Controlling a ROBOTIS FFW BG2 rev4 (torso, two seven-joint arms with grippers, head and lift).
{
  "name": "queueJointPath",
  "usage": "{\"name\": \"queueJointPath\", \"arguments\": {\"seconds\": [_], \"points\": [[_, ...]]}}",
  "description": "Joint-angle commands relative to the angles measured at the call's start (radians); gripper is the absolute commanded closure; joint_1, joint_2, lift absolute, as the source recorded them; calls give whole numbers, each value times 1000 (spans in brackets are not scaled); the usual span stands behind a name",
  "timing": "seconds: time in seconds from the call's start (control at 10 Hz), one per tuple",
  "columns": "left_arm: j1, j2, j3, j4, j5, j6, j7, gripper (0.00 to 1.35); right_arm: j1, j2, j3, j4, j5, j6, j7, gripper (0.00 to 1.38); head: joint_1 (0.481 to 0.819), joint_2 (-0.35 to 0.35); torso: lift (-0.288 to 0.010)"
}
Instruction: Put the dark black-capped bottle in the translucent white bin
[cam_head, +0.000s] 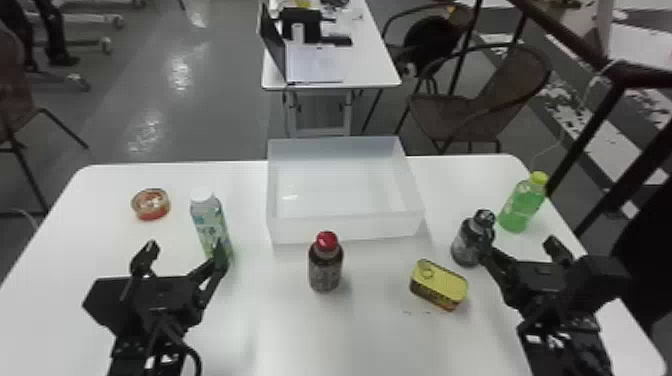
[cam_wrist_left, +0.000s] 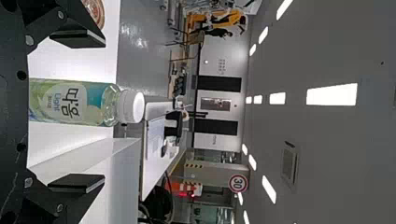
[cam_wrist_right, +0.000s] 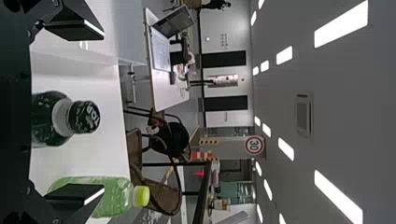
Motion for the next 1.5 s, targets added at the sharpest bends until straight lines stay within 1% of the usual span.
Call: {"name": "queueJointPath", "arguments": {"seconds": [0.0,0.1,0.2,0.4,0.5,0.6,0.8,0.9,1.0,1.1,1.2,1.3,1.4], "points": [[0,0,1,0,1,0,-2,262,-38,5,-30,112,-55,-55,2,140,695,-80,-64],[0,0,4,0,3,-2,-3,262,-56,-4,-30,165,-83,-66,2,140,695,-102,-64],[3,-1,4,0,3,-3,-5,262,-84,-10,-28,221,-74,-70,22,140,695,-113,-64],[4,-7,7,0,3,-5,-11,262,-173,-26,-28,365,-78,-75,135,140,695,-111,-64],[4,-11,7,0,3,-3,-14,262,-211,-36,-28,425,-74,-75,181,140,695,-101,-64],[6,-14,10,0,1,-3,-20,262,-237,-39,-28,462,-58,-76,207,140,695,-95,-64],[9,-27,24,0,-2,-2,-37,262,-279,-41,-27,523,-35,-93,207,140,695,-92,-64],[10,-40,36,0,-5,-2,-51,262,-315,-41,-27,575,-15,-96,217,140,695,-92,-64],[13,-47,41,0,-8,-2,-60,262,-371,-49,-27,644,9,-96,244,137,695,-91,-64],[10,-46,39,0,-10,3,-68,262,-434,-59,-27,733,8,-119,312,140,695,-85,-64],[9,-46,39,0,-10,6,-68,262,-467,-61,-27,784,8,-130,336,140,695,-76,-64],[9,-47,41,0,-10,6,-69,262,-473,-59,-27,794,12,-130,335,140,695,-73,-64],[10,-50,44,0,-11,6,-71,262,-473,-58,-27,802,18,-130,329,182,695,-74,-64]]}}
